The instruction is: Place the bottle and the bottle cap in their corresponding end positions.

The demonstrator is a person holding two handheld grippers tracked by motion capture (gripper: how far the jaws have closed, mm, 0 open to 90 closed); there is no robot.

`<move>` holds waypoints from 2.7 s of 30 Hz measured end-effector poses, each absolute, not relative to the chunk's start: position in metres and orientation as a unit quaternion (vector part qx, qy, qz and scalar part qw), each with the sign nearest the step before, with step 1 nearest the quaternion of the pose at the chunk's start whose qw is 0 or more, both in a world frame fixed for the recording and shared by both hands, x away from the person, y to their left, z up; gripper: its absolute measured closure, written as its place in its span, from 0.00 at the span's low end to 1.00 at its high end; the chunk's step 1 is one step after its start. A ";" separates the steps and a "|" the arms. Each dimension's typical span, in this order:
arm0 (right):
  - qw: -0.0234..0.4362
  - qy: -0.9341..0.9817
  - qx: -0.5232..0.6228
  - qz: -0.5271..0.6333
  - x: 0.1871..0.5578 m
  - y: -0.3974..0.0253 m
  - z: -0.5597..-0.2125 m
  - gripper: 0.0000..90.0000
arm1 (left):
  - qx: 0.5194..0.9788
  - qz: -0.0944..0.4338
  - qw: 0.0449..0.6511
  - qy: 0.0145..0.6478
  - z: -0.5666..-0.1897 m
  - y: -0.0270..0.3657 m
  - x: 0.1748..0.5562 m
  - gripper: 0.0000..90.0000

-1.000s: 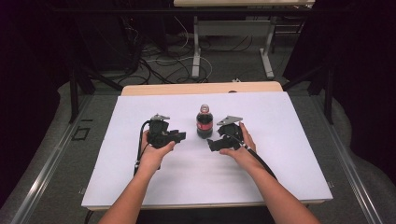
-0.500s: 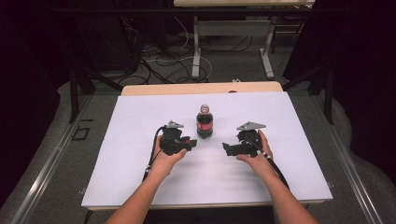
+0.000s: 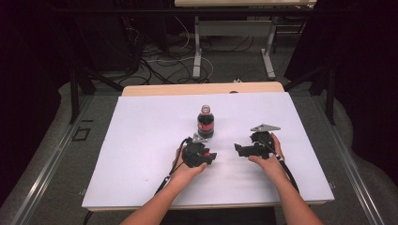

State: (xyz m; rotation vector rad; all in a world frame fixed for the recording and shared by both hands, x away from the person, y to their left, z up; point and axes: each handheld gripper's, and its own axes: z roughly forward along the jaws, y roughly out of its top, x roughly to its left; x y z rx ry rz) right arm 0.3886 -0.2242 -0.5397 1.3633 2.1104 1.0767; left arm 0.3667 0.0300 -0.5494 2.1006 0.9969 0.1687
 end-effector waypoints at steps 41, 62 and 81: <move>0.197 0.747 0.493 0.401 0.387 -0.227 -0.535 0.00 | 0.821 0.090 0.384 0.413 -0.536 0.070 0.379 0.29; 0.200 0.742 0.497 0.403 0.387 -0.232 -0.535 0.00 | 0.759 0.132 0.417 0.483 -0.521 0.176 0.388 0.01; 0.206 0.738 0.504 0.398 0.389 -0.238 -0.539 0.00 | 0.748 0.172 0.405 0.497 -0.543 0.220 0.388 0.02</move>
